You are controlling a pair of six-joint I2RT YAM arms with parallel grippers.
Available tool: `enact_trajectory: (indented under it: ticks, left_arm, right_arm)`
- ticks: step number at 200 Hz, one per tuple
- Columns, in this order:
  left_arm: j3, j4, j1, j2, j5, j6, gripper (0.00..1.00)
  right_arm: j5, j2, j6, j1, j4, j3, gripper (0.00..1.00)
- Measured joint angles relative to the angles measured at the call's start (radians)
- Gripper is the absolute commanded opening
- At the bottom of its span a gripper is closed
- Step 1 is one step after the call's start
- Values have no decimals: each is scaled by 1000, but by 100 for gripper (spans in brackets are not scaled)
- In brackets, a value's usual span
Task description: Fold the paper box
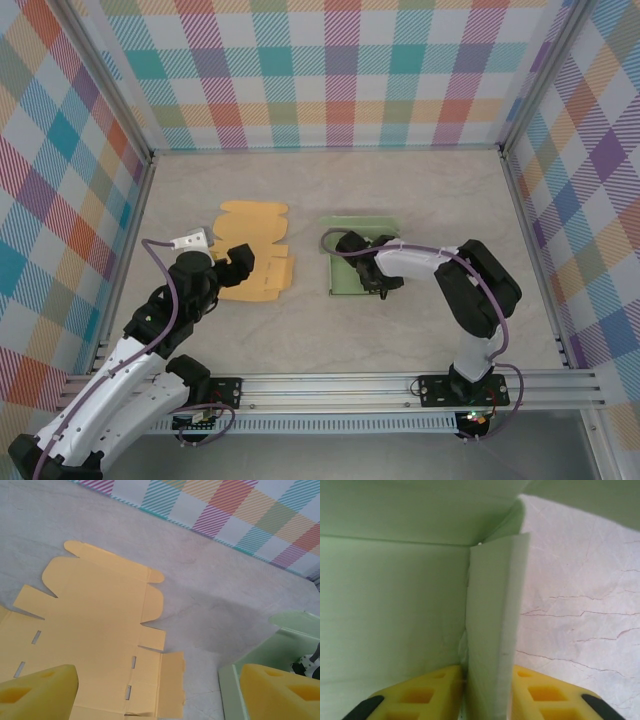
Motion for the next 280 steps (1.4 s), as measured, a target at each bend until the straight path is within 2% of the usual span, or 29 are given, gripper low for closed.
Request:
enact_trajectory:
  ticks: [21, 47, 66, 106, 128, 139, 142, 145, 148, 194, 229, 280]
  left_arm:
    - [0, 0, 0, 1, 5, -3, 84]
    - [0, 0, 0, 10, 14, -3, 85]
    - [0, 0, 0, 12, 19, -3, 84]
    - [0, 10, 0, 25, 29, -4, 79]
    - [0, 67, 0, 72, 90, 34, 76]
    - [0, 108, 0, 112, 134, 62, 73]
    - [0, 122, 0, 128, 148, 68, 73]
    - [0, 132, 0, 142, 159, 78, 72]
    - [2, 145, 0, 159, 173, 87, 72]
    - [134, 213, -10, 541, 343, 261, 72]
    - [243, 249, -27, 719, 410, 379, 70]
    - [373, 285, -32, 901, 472, 473, 60]
  right_arm:
    - [-13, -11, -7, 0, -6, 5, 44]
    - [-54, -29, -21, 1, -3, 5, 49]
    - [-81, -51, -30, 1, 5, 5, 57]
    - [-124, -192, -53, 1, 29, 0, 68]
    - [-141, -287, -54, 1, 43, -16, 72]
    - [-145, -332, -58, 1, 50, -28, 84]
    - [-146, -344, -50, 1, 50, -31, 89]
    - [-146, -357, -60, 1, 50, -36, 97]
    - [-147, -369, -56, 1, 50, -39, 100]
    - [-165, -536, -69, -25, 68, -92, 100]
    - [-255, -580, -111, -139, 134, -128, 99]
    - [-412, -575, -182, -286, 236, -153, 83]
